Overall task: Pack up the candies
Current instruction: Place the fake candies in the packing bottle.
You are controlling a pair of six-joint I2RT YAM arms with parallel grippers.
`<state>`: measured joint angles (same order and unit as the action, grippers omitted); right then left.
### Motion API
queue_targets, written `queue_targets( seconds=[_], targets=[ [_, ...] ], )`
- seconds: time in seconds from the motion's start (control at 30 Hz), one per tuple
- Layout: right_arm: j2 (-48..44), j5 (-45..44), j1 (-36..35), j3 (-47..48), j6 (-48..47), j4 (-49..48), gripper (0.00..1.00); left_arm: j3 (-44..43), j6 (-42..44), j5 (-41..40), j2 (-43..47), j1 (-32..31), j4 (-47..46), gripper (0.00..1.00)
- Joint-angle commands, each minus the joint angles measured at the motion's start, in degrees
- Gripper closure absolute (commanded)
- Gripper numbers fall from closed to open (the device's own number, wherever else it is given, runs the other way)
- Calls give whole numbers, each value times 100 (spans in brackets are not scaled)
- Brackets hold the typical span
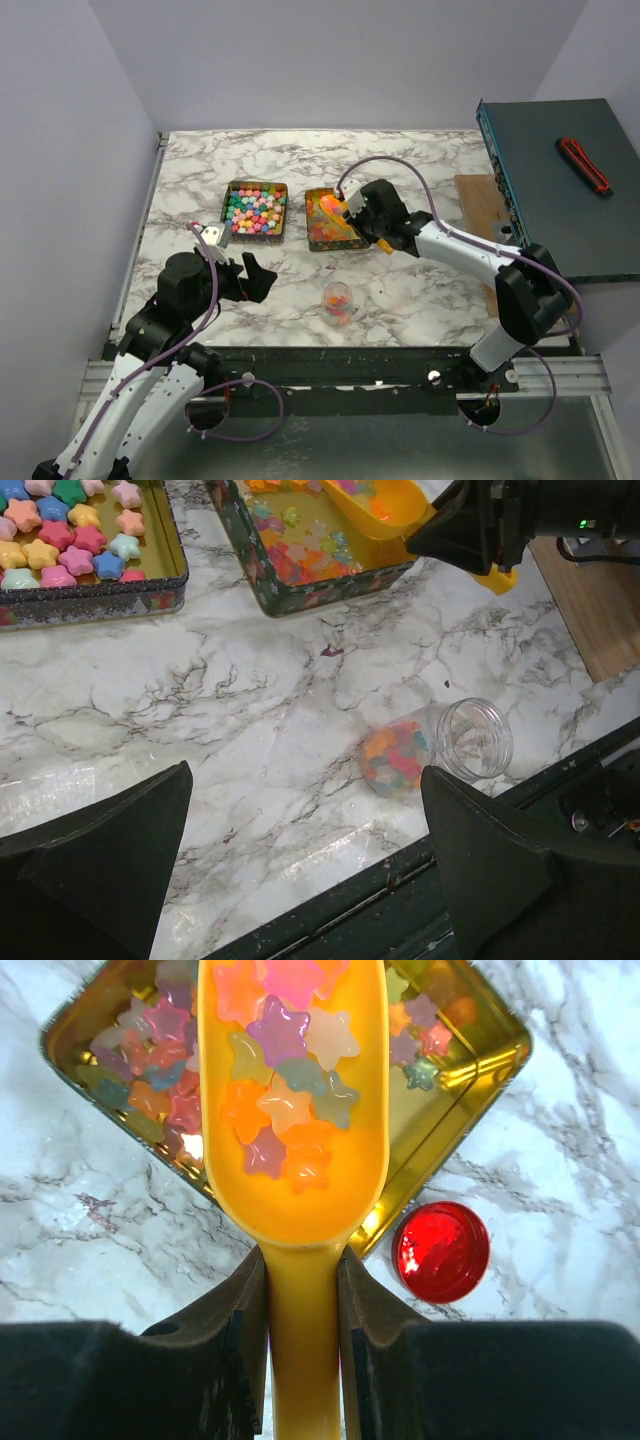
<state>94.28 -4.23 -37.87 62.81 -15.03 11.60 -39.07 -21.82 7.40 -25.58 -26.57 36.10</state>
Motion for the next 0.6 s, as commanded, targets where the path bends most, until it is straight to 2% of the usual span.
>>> queue_targets(
  seconds=[0.0, 0.33, 0.57],
  targets=[
    [-712, 138, 25, -123, 139, -79, 99, 33, -16, -136, -10, 38, -55, 1],
    [-1819, 108, -219, 13, 254, 861, 99, 15, -15, -45, 6, 38, -68, 1],
    [-2266, -536, -954, 368, 532, 1733, 99, -91, 9, 183, -102, 38, -70, 1]
  ],
)
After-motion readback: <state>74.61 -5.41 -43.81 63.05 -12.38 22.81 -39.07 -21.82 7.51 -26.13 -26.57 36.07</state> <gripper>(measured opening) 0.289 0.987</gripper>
